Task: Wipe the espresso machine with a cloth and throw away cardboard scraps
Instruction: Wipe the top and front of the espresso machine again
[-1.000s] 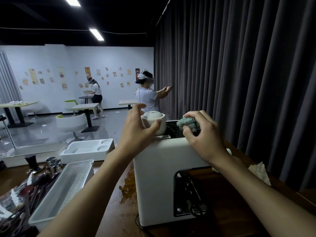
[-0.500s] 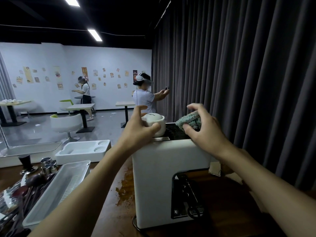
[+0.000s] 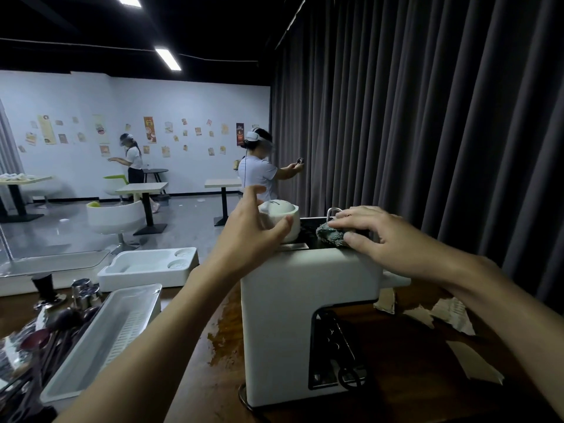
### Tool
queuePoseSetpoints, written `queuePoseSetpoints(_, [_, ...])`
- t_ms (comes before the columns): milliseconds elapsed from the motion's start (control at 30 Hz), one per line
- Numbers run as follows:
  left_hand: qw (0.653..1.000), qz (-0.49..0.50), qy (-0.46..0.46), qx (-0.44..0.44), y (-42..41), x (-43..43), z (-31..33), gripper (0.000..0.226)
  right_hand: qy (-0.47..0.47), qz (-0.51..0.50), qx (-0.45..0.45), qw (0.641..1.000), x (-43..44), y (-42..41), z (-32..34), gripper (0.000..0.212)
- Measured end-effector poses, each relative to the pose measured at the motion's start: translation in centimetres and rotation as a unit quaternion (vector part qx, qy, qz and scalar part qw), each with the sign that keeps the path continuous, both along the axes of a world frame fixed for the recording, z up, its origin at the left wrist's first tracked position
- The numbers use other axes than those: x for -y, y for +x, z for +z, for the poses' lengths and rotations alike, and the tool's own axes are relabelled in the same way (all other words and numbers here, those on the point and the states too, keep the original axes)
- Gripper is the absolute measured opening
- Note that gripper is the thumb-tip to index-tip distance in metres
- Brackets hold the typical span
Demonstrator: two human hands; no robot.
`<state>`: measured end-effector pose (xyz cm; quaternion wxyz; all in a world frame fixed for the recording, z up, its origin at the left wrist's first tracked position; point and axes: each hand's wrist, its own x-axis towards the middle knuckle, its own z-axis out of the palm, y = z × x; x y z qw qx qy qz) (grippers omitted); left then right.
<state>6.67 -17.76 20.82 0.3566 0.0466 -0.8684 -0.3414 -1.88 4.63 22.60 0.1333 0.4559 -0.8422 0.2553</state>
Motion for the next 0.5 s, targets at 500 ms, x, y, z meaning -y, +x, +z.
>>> queuePoseSetpoints(500, [0.998,0.044,-0.039,0.004,-0.6,-0.4,-0.6,0.050,0.151,-0.058,-0.115,0.980,2.9,-1.5,1.6,0.034])
